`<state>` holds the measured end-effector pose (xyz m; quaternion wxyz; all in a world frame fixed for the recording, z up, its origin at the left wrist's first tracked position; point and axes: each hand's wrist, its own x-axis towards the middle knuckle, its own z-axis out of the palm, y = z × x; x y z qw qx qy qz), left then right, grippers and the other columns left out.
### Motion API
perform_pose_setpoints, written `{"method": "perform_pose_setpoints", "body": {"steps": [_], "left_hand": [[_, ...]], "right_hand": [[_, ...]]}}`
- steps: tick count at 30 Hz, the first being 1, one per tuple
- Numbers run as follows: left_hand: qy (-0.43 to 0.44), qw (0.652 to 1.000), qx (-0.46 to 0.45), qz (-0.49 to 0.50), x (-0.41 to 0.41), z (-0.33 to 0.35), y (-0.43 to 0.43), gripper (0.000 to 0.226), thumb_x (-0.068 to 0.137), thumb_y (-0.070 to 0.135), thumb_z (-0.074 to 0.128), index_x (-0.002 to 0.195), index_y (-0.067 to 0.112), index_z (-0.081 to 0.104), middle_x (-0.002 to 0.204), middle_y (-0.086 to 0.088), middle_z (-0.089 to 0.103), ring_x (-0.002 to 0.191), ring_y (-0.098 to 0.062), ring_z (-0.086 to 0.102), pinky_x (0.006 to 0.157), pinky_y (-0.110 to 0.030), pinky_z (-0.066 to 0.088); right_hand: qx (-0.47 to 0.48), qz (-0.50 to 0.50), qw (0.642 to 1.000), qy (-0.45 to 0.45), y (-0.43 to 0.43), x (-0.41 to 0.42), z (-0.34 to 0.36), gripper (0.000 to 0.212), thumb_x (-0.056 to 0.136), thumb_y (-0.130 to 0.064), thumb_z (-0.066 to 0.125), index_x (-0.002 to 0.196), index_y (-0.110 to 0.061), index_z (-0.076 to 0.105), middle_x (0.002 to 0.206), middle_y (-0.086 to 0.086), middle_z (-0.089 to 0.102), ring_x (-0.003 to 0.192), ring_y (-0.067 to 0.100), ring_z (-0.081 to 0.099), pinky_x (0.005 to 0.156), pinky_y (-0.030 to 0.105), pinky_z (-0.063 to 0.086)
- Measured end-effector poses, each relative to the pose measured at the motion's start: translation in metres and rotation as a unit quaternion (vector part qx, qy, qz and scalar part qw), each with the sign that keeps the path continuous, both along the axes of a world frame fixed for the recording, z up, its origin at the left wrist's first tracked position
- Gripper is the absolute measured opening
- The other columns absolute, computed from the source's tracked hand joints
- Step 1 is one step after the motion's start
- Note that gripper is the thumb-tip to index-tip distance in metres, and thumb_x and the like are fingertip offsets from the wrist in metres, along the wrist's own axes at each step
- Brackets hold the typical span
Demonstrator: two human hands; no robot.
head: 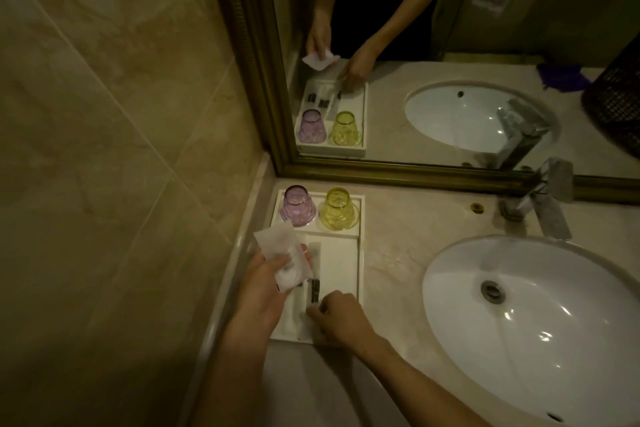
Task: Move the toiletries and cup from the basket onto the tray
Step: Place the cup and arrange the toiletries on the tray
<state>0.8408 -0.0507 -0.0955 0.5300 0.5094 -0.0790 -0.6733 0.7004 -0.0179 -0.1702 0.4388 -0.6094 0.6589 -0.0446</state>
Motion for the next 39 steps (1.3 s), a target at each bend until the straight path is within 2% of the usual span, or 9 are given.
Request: {"method": "perform_pose_setpoints", "body": {"steps": [3, 7, 11, 13, 17, 21, 27, 30, 39], "left_hand": [[-0.049, 0.998, -0.009, -0.031, -0.004, -0.005, -0.003, 0.039, 0.09, -0.009, 0.05, 0.128, -0.003, 0.055, 0.123, -0.031, 0.062, 0.105, -0.038, 0.066, 0.087, -0.051, 0.057], [-0.199, 0.975, -0.045, -0.084, -0.023, -0.008, -0.004, 0.038, 0.089, 0.013, 0.062, 0.126, 0.02, 0.061, 0.124, -0.012, 0.068, 0.113, -0.03, 0.064, 0.094, -0.053, 0.052], [-0.378, 0.876, -0.201, -0.221, -0.05, -0.002, -0.001, 0.045, 0.1, 0.022, 0.049, 0.141, 0.041, 0.044, 0.136, 0.009, 0.058, 0.122, -0.009, 0.055, 0.093, -0.031, 0.049], [-0.451, 0.812, -0.228, -0.293, -0.058, -0.006, -0.002, 0.055, 0.102, 0.026, 0.045, 0.145, 0.055, 0.028, 0.143, 0.006, 0.053, 0.128, -0.011, 0.05, 0.099, -0.036, 0.048], [-0.502, 0.754, -0.258, -0.336, -0.06, -0.016, -0.006, 0.074, 0.1, 0.013, 0.046, 0.145, 0.063, 0.014, 0.153, 0.004, 0.043, 0.141, -0.015, 0.036, 0.112, -0.047, 0.036], [-0.599, 0.696, -0.25, -0.306, -0.036, -0.038, -0.005, 0.086, 0.089, 0.018, 0.067, 0.153, 0.045, 0.015, 0.165, 0.009, 0.015, 0.151, -0.017, 0.001, 0.119, -0.039, 0.011], [-0.659, 0.709, -0.13, -0.216, 0.004, -0.074, 0.023, 0.035, 0.078, -0.006, 0.068, 0.11, 0.009, 0.067, 0.119, -0.013, 0.065, 0.113, -0.033, 0.06, 0.099, -0.039, 0.045], [-0.669, 0.705, -0.076, -0.225, 0.004, -0.081, 0.044, 0.032, 0.082, 0.0, 0.067, 0.11, 0.014, 0.066, 0.118, -0.007, 0.064, 0.111, -0.025, 0.06, 0.098, -0.037, 0.048], [-0.669, 0.677, -0.128, -0.278, -0.009, -0.101, 0.07, 0.031, 0.082, 0.007, 0.067, 0.111, 0.016, 0.066, 0.115, -0.005, 0.065, 0.111, -0.022, 0.06, 0.1, -0.038, 0.048]], "right_hand": [[-0.084, -0.078, 0.988, -0.098, -0.003, -0.016, 0.029, 0.033, 0.097, -0.034, 0.06, 0.076, -0.012, 0.071, 0.064, -0.003, 0.07, 0.052, 0.009, 0.064, 0.06, 0.036, 0.059], [-0.047, -0.259, 0.917, -0.3, -0.021, -0.041, 0.078, 0.039, 0.1, -0.042, 0.057, 0.089, -0.007, 0.072, 0.061, 0.005, 0.061, 0.045, 0.012, 0.049, 0.044, 0.022, 0.038], [0.032, -0.296, 0.869, -0.395, -0.035, -0.06, 0.097, 0.051, 0.098, -0.057, 0.051, 0.106, -0.009, 0.065, 0.068, 0.011, 0.061, 0.047, 0.015, 0.048, 0.047, 0.026, 0.033], [0.061, -0.292, 0.852, -0.43, -0.041, -0.07, 0.102, 0.046, 0.098, -0.051, 0.054, 0.105, -0.007, 0.064, 0.075, 0.015, 0.064, 0.055, 0.019, 0.055, 0.051, 0.029, 0.038], [0.031, -0.291, 0.869, -0.4, -0.049, -0.083, 0.092, 0.002, 0.092, -0.004, 0.063, 0.093, -0.004, 0.061, 0.071, 0.018, 0.064, 0.055, 0.02, 0.06, 0.055, 0.03, 0.047], [-0.012, -0.32, 0.89, -0.324, -0.049, -0.08, 0.062, 0.012, 0.086, 0.008, 0.062, 0.082, -0.003, 0.06, 0.063, 0.011, 0.067, 0.061, 0.025, 0.064, 0.064, 0.035, 0.058], [-0.078, -0.13, 0.988, -0.007, -0.022, -0.066, -0.002, 0.015, 0.089, -0.024, 0.068, 0.083, -0.013, 0.059, 0.077, 0.002, 0.07, 0.069, 0.017, 0.065, 0.071, 0.041, 0.058], [-0.22, -0.036, 0.966, 0.13, -0.011, -0.06, -0.003, 0.012, 0.093, -0.028, 0.059, 0.087, -0.02, 0.054, 0.084, 0.0, 0.065, 0.07, 0.02, 0.061, 0.059, 0.035, 0.053], [-0.369, 0.12, 0.919, 0.064, -0.036, -0.031, 0.026, 0.028, 0.068, -0.013, 0.043, 0.093, -0.017, 0.054, 0.098, 0.002, 0.054, 0.087, 0.025, 0.049, 0.072, 0.037, 0.04]]}}
